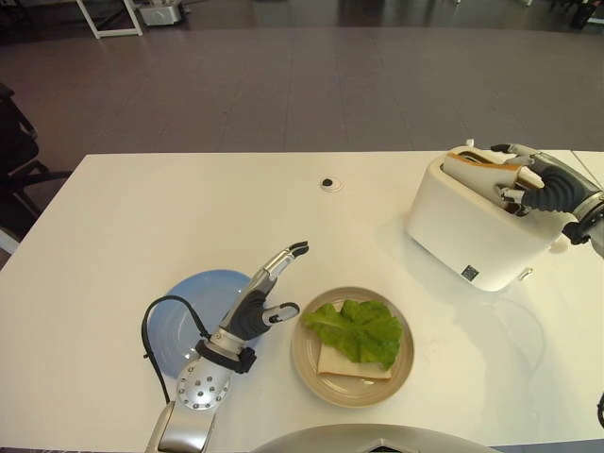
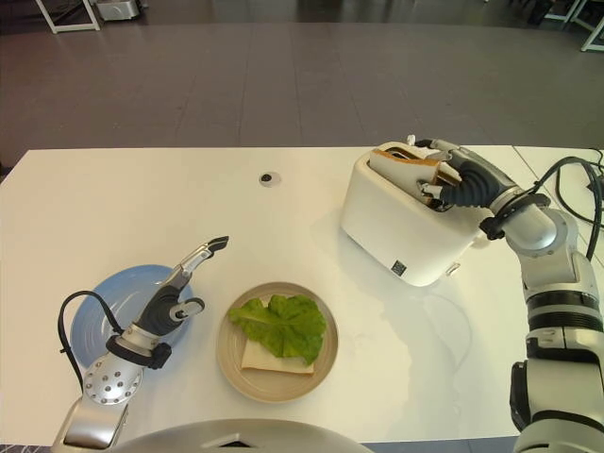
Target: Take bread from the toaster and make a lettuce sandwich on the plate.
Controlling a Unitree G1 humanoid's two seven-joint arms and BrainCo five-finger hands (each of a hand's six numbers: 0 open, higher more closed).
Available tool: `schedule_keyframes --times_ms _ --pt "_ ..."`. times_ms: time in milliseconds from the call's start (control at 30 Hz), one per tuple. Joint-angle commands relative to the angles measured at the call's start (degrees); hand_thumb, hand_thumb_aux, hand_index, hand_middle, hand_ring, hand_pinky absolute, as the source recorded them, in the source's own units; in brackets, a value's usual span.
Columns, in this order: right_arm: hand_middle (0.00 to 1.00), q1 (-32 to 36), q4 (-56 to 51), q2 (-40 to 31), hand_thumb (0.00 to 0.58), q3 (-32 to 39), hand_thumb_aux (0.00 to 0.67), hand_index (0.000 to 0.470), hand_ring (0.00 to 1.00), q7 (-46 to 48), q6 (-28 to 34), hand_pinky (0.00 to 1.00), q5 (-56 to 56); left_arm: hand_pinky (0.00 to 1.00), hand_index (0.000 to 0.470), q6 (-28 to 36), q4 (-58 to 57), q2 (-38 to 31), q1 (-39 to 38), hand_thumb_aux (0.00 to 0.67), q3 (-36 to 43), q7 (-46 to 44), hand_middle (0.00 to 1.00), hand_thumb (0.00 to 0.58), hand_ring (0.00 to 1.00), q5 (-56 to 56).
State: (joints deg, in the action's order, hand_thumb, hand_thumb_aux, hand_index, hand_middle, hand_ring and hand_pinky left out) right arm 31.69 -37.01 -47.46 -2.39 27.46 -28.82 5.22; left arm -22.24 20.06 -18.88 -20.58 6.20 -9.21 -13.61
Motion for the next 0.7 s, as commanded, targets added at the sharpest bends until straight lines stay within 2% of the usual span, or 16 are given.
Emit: schedule_keyframes --times_ms 33,133,200,267,367,533,700 --pt "0.0 7.7 -4.3 -1.5 0.58 -8.1 0.67 0.47 0.0 13.7 10.0 0.0 -15.5 0.0 0.0 -0.6 -1.3 -0.1 0.4 0.0 -0.4 0.4 0.0 0.0 0.0 -1.2" --pt "0.0 9.5 2.5 -2.7 0.58 -13.2 0.67 0.47 0.0 25.1 23.2 0.0 -28.5 0.0 0.0 -1.0 -0.8 0.2 -0.4 0.0 -0.7 0.9 0.0 0.0 0.0 -1.7" --pt "0.0 7.8 9.5 -2.4 0.58 -14.0 0.67 0.47 0.0 30.5 32.1 0.0 -35.3 0.0 0.0 -1.1 -0.5 0.3 -0.8 0.0 -0.8 1.1 0.0 0.0 0.0 -2.0" --pt "0.0 2.9 18.9 -1.9 0.58 -13.7 0.67 0.47 0.0 34.6 42.2 0.0 -42.2 0.0 0.0 -1.4 -0.3 0.1 -0.8 0.0 -0.8 1.4 0.0 0.0 0.0 -2.7" --pt "0.0 -6.3 32.9 -0.6 0.58 -9.6 0.67 0.47 0.0 38.3 51.4 0.0 -47.7 0.0 0.0 -1.7 1.0 -0.1 -0.9 0.0 -1.1 1.7 0.0 0.0 0.0 -4.0" --pt "0.0 -13.9 46.9 3.7 0.58 1.1 0.67 0.47 0.0 34.4 57.8 0.0 -44.7 0.0 0.0 -2.8 4.9 -0.4 -1.2 0.0 -2.6 2.7 0.0 0.0 0.0 -7.2" --pt "0.0 -17.8 48.7 8.3 0.58 11.4 0.67 0.47 0.0 29.4 56.5 0.0 -34.6 0.0 0.0 -3.7 9.2 -0.5 -1.4 0.0 -3.3 2.7 0.0 0.0 0.0 -10.3"
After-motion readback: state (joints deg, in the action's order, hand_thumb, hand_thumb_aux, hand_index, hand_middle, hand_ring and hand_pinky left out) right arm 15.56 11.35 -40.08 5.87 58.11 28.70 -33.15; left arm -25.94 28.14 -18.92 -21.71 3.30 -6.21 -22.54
